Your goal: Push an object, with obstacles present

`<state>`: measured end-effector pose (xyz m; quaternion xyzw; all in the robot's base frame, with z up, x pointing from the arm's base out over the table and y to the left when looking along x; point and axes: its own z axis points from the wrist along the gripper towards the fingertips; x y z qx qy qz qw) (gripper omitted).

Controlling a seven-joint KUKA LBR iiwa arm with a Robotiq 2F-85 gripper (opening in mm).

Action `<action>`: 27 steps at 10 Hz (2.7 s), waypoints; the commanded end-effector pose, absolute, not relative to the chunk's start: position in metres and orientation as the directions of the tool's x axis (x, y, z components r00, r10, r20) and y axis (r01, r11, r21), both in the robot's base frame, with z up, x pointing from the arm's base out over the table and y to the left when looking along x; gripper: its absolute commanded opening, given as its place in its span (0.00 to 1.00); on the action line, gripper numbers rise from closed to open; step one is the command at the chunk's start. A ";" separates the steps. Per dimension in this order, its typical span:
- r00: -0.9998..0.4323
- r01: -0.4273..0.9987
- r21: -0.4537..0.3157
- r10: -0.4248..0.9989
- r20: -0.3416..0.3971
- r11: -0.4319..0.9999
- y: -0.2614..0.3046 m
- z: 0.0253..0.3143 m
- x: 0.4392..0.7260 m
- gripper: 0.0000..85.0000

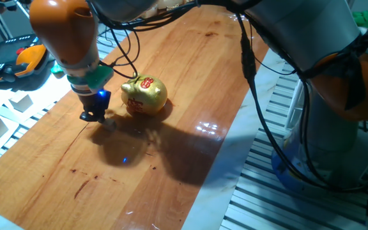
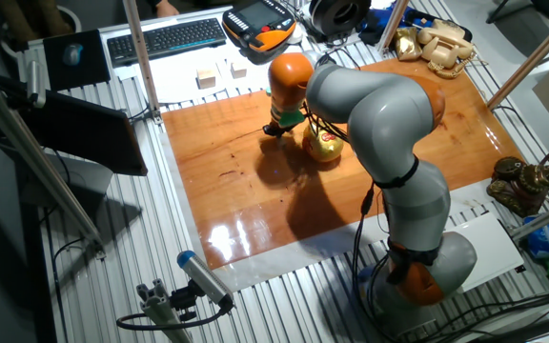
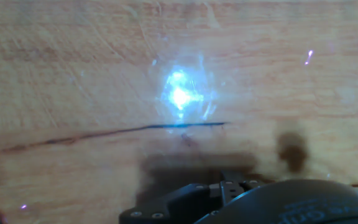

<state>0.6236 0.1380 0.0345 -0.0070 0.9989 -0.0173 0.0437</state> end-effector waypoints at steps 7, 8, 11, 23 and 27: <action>-0.996 -0.025 -0.011 -0.026 -0.083 1.000 0.140 0.035 0.606 0.00; -0.996 -0.025 -0.011 -0.026 -0.081 1.000 0.141 0.035 0.603 0.00; -0.997 -0.028 -0.011 -0.029 -0.077 1.000 0.139 0.039 0.599 0.00; -0.996 -0.036 -0.015 -0.037 -0.086 0.999 0.137 0.034 0.577 0.00; -0.997 -0.019 -0.007 -0.019 -0.078 1.000 0.140 0.039 0.577 0.00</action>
